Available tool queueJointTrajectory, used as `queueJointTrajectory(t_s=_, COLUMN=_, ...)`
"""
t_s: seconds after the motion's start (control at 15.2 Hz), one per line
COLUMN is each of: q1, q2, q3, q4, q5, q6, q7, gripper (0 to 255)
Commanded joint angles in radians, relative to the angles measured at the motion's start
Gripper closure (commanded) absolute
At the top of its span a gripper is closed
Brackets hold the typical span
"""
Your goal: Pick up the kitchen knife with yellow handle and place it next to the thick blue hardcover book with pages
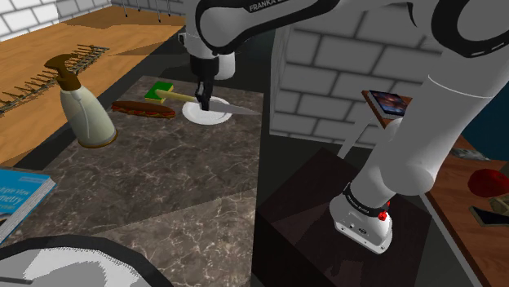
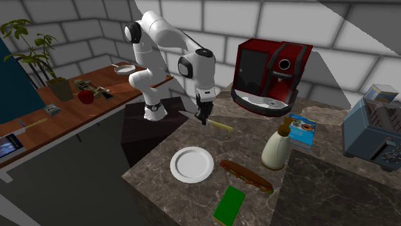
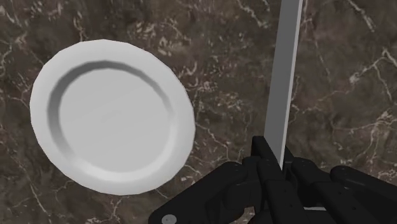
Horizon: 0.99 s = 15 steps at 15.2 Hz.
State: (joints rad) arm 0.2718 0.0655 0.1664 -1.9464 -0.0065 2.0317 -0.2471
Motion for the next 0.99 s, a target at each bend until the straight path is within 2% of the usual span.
queueJointTrajectory(t_s=0.0, q1=0.019, q2=0.022, q3=0.015, q4=0.030, q5=-0.006, q6=-0.009, q7=0.036, gripper=255)
queueJointTrajectory(t_s=0.46, q1=0.112, q2=0.149, q3=0.076, q4=0.195, q5=-0.048, q6=-0.052, q7=0.201, gripper=255)
queueJointTrajectory(t_s=0.92, q1=0.224, q2=0.322, q3=0.112, q4=0.437, q5=-0.105, q6=-0.129, q7=0.349, gripper=255)
